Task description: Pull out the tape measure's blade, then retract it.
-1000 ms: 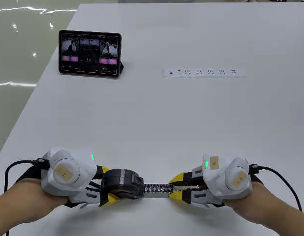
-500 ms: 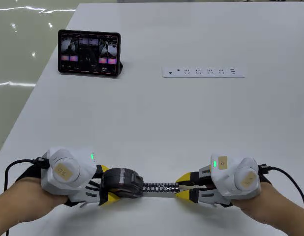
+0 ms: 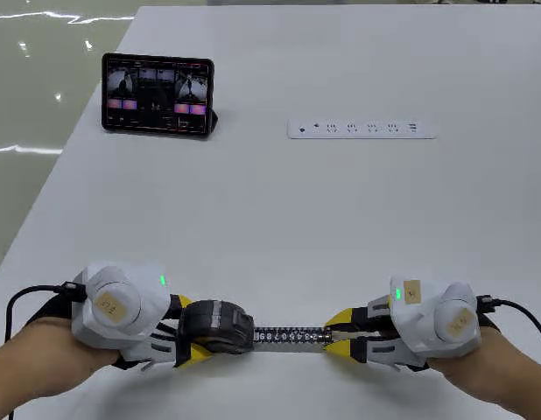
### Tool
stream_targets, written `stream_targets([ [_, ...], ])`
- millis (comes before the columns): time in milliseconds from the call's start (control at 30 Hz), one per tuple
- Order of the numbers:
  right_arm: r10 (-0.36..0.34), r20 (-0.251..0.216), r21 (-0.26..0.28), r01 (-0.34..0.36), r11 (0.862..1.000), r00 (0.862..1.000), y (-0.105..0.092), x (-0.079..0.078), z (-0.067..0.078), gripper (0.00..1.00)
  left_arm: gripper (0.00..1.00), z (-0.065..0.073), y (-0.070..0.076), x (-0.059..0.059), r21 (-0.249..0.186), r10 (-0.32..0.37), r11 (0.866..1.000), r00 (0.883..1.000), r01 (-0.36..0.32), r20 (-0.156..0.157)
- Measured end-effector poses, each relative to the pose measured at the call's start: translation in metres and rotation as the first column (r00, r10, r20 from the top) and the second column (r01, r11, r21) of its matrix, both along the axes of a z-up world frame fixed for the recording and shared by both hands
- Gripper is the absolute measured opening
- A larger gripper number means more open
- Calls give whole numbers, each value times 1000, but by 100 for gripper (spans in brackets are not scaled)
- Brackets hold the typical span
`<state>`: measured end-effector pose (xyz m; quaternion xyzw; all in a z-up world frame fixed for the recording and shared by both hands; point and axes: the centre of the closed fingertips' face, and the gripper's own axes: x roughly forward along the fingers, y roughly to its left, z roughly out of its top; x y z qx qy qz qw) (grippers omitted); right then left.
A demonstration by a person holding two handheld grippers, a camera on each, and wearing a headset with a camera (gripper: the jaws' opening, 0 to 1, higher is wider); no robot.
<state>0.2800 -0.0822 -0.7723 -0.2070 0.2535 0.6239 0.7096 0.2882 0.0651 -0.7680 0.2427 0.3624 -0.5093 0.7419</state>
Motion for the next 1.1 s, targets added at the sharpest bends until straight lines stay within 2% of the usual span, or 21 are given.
stream_targets([
  [1100, -38, 6, -28, 38, 999, 999, -36, 0, 0, 9, 28, 0, 1, 1, 2, 0, 1000, 1000, 0, -1],
])
